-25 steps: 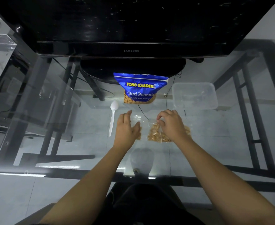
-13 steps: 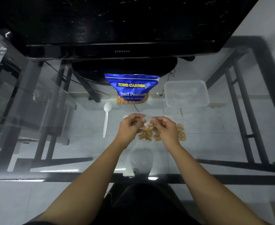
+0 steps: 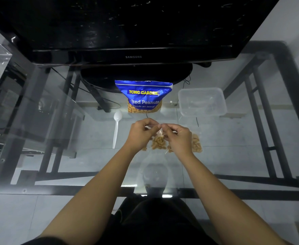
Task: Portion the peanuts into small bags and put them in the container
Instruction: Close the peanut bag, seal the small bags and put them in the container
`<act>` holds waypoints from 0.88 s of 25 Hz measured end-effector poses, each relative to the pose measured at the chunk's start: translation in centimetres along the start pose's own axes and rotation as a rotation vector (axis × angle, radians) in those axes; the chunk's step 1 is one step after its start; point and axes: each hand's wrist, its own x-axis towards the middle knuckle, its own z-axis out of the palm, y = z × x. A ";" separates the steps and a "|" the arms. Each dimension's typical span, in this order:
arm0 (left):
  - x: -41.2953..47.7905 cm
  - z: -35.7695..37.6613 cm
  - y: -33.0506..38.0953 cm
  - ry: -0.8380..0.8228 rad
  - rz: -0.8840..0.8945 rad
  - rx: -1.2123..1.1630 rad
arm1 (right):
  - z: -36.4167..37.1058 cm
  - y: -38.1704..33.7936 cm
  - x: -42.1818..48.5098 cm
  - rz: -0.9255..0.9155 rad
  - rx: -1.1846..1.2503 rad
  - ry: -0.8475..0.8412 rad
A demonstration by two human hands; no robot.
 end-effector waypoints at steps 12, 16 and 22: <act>0.0 -1.8 -0.5 -0.050 -0.103 -0.024 | -0.8 -0.5 1.0 -0.025 -0.205 -0.028; -0.4 -2.1 -0.6 -0.045 -0.102 -0.069 | -1.3 -1.2 0.9 0.032 -0.093 -0.091; -0.7 -2.1 -0.5 -0.007 -0.031 -0.031 | -1.3 -1.9 0.2 0.051 -0.014 -0.138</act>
